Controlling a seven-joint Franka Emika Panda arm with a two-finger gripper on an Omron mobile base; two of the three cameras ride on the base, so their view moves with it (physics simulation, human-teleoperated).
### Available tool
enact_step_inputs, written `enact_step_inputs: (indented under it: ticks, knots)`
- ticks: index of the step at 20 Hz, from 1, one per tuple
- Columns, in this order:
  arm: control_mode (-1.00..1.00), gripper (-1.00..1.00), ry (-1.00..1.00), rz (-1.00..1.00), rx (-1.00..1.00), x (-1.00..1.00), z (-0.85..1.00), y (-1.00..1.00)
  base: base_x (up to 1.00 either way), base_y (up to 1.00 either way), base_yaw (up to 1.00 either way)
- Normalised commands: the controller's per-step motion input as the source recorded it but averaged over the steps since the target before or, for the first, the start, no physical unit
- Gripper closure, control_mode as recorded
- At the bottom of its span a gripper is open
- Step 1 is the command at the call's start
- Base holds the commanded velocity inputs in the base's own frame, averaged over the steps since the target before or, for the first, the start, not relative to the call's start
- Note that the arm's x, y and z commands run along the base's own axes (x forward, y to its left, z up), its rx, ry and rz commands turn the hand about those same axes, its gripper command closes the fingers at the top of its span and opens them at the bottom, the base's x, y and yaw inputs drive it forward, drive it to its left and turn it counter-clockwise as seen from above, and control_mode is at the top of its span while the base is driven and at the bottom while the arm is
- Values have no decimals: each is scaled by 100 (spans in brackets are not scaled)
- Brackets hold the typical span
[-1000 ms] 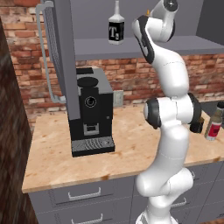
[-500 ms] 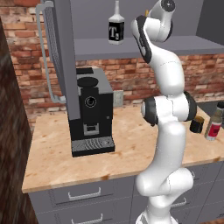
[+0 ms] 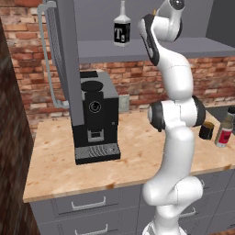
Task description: Pick the syrup bottle and honey bottle from the cabinet and place them next to the mug.
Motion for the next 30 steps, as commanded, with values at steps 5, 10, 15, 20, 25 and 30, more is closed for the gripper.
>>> enact_step_inputs:
  ticks: [5,10,15,20,25,30]
  knots:
    - [-100,100,-1,0,0,-63,0,0,0,0,0]
    - [-100,100,0,0,0,-89,0,0,0,0,0]
    - [-100,100,0,0,0,-73,-18,0,0,0,0]
    - [-100,100,-2,0,0,-80,-45,0,0,0,0]
    - [-100,100,-2,0,0,-89,-33,0,0,0,0]
    - [-100,100,-1,-3,0,-95,-28,0,0,0,0]
